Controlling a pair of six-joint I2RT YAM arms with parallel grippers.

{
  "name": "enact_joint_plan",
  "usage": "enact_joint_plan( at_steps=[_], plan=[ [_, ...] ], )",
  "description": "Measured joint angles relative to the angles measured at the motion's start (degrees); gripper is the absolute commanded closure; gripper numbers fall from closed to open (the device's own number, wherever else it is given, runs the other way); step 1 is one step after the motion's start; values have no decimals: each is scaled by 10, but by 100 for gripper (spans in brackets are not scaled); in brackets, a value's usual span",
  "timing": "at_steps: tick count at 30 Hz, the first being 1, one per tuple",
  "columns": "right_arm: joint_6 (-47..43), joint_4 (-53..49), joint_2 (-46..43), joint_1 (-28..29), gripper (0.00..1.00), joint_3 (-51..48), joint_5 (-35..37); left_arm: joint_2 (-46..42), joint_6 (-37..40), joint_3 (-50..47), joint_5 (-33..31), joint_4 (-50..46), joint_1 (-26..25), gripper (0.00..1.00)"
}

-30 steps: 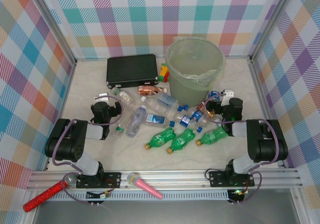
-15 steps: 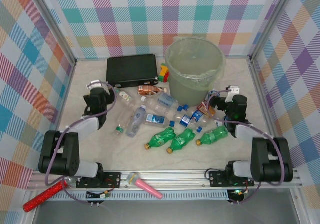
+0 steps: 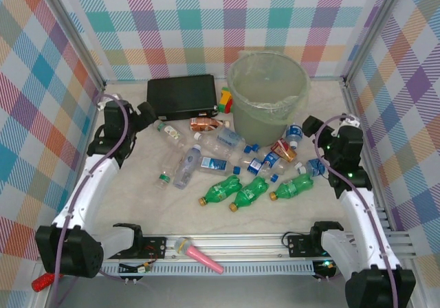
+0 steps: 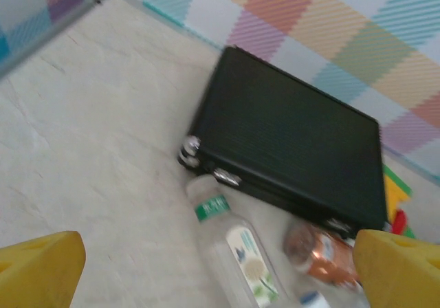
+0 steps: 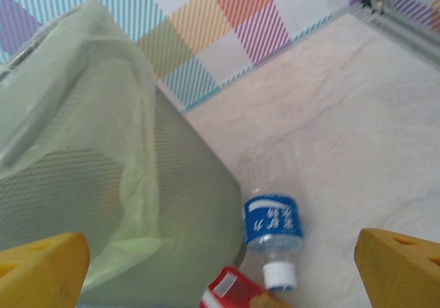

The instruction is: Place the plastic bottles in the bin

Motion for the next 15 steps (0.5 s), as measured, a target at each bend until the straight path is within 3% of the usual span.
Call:
enact_joint_plan(
  at_steps=[4,15],
  plan=[
    [34,-115,-19,0,1,24,-36,-57,-34,-27,37,-27,-61,0],
    [94,-367,-16,0,1,68,-138,-145,-71,-83,2,-57,-358,0]
  ],
)
